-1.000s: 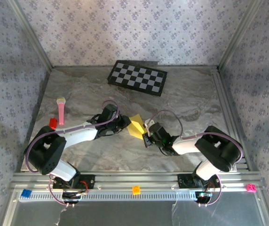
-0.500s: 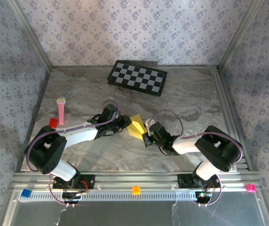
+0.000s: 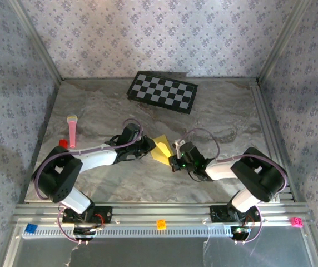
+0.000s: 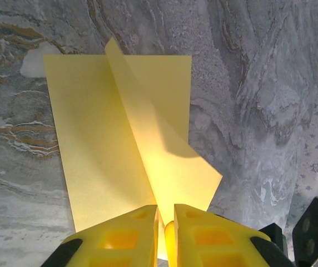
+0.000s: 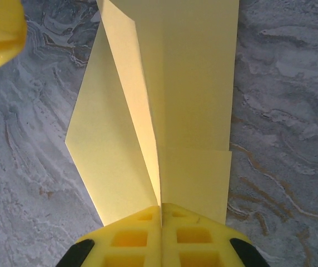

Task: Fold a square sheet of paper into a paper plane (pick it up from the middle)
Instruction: Fourth fold the wing at the center of the table.

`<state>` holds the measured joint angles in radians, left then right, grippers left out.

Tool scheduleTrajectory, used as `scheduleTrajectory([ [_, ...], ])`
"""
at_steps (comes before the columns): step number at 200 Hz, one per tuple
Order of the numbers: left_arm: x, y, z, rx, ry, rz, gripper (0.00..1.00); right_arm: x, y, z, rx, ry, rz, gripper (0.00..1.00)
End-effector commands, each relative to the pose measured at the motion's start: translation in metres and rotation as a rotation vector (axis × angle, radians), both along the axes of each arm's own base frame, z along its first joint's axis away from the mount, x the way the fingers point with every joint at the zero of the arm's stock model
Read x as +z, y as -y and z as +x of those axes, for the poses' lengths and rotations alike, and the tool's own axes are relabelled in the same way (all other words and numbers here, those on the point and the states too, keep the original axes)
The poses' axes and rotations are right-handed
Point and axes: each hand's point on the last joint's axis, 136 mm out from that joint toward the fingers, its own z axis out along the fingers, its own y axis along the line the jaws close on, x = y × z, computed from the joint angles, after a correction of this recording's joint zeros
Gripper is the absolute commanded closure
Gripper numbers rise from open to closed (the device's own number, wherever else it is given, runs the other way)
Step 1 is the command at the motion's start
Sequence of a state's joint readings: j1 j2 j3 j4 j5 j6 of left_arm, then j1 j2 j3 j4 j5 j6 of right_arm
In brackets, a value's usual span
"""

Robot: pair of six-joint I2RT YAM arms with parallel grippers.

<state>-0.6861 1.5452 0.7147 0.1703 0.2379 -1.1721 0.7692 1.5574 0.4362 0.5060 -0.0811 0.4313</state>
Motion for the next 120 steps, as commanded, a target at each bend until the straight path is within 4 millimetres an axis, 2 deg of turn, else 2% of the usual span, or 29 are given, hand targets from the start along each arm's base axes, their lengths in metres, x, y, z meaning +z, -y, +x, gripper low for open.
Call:
scheduleTrajectory([
  [1, 0.006, 0.008, 0.007, -0.013, 0.010, -0.032, 0.84, -0.005, -0.001, -0.004, -0.008, -0.066, 0.046, 0.94],
  [120, -0.005, 0.017, 0.009, -0.046, -0.015, -0.037, 0.87, -0.011, -0.009, -0.004, -0.004, -0.241, 0.131, 0.95],
])
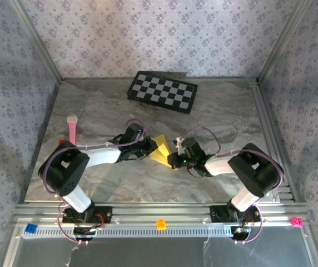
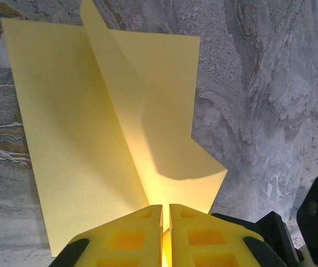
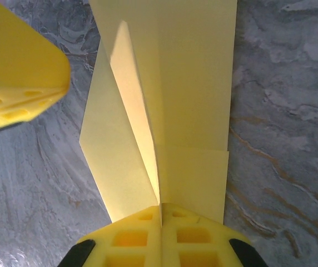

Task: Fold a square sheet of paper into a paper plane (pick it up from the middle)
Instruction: Fourth fold the wing at the center of the table.

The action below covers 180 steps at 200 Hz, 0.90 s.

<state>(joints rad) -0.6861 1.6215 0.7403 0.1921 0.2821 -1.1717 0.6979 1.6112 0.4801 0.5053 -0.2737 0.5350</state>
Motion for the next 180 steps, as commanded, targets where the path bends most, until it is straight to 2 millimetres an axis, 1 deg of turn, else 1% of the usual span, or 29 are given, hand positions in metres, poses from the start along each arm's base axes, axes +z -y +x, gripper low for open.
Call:
scheduleTrajectory([
  [1, 0.009, 0.007, 0.008, -0.012, 0.025, -0.032, 0.87, -0.011, 0.002, -0.006, -0.007, -0.086, -0.001, 0.95],
  [79, -0.004, 0.008, 0.009, -0.011, 0.000, -0.016, 0.88, -0.006, 0.005, -0.002, -0.033, -0.135, 0.037, 0.95],
  [118, -0.018, 0.007, 0.008, -0.013, -0.028, 0.007, 0.89, -0.007, 0.003, -0.002, -0.037, -0.188, 0.061, 0.95],
  [157, -0.033, 0.000, 0.002, -0.001, -0.058, 0.042, 0.91, -0.010, 0.003, -0.002, -0.037, -0.233, 0.081, 0.95],
  [180, -0.036, -0.003, -0.001, 0.002, -0.064, 0.051, 0.91, -0.012, 0.003, -0.002, -0.037, -0.249, 0.083, 0.95],
])
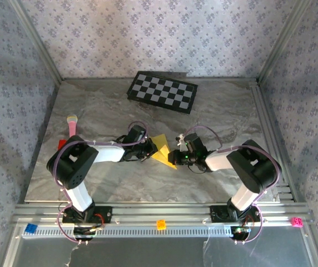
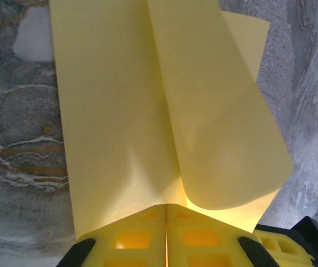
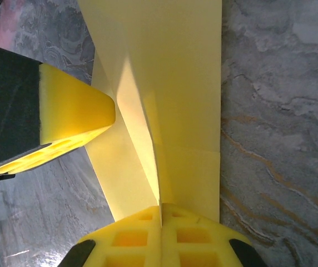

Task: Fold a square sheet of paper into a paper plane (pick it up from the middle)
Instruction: Fourth fold the wing at the center of the table.

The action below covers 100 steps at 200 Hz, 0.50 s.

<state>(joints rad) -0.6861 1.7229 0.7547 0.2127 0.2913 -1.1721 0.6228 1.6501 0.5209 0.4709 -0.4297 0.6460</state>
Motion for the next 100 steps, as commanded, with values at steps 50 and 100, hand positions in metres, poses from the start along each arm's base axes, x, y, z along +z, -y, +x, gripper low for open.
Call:
scheduleTrajectory([
  [50, -0.0046, -0.0069, -0.0005, 0.009, -0.005, 0.024, 0.91, -0.0135, 0.0064, -0.0080, -0.007, -0.074, -0.034, 0.93],
  [100, -0.0082, -0.0100, -0.0041, 0.021, -0.011, 0.035, 0.91, -0.0078, 0.0079, -0.0105, -0.011, -0.070, -0.027, 0.93],
])
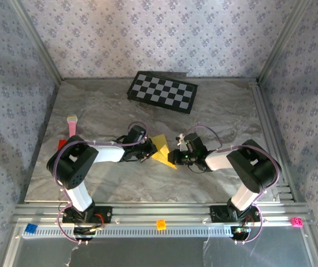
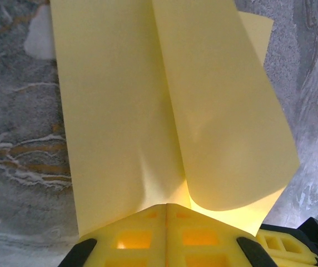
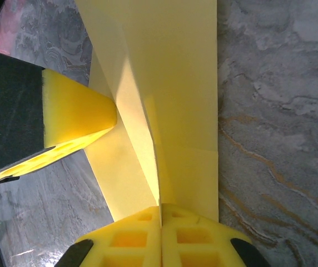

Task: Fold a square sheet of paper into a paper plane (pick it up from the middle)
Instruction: Fourth fold the wing at the center of the table.

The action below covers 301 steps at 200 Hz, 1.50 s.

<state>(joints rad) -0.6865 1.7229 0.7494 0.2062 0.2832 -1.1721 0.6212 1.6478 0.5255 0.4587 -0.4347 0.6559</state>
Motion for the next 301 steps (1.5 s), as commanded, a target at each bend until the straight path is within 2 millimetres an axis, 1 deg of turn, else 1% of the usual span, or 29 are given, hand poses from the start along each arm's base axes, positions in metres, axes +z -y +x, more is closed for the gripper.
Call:
scheduleTrajectory([
  [1, -0.005, -0.008, -0.003, 0.016, -0.006, 0.023, 0.92, -0.008, 0.008, -0.010, -0.005, -0.054, -0.029, 0.93],
  [25, -0.006, -0.009, -0.004, 0.020, -0.007, 0.024, 0.92, -0.007, 0.008, -0.010, -0.006, -0.056, -0.026, 0.94],
  [42, -0.002, -0.005, -0.003, 0.012, 0.009, 0.005, 0.92, -0.010, 0.008, -0.010, -0.008, -0.067, -0.026, 0.94],
  [104, 0.041, 0.020, 0.005, -0.073, 0.158, -0.072, 0.89, -0.013, 0.008, -0.011, -0.013, -0.088, -0.018, 0.95],
  [127, 0.049, 0.035, 0.005, -0.125, 0.181, -0.114, 0.89, -0.015, 0.011, -0.011, -0.020, -0.092, -0.021, 0.95],
  [142, 0.045, 0.036, 0.006, -0.121, 0.167, -0.112, 0.90, -0.015, 0.011, -0.010, -0.025, -0.093, -0.015, 0.95],
  [168, 0.032, 0.033, 0.007, -0.096, 0.135, -0.100, 0.90, -0.015, 0.011, -0.010, -0.028, -0.097, -0.010, 0.95],
  [267, 0.027, 0.040, 0.019, -0.084, 0.135, -0.116, 0.90, -0.019, 0.015, -0.011, -0.040, -0.111, -0.012, 0.95],
  [301, 0.019, 0.040, 0.020, -0.078, 0.118, -0.108, 0.90, -0.021, 0.016, -0.011, -0.045, -0.118, -0.014, 0.95],
])
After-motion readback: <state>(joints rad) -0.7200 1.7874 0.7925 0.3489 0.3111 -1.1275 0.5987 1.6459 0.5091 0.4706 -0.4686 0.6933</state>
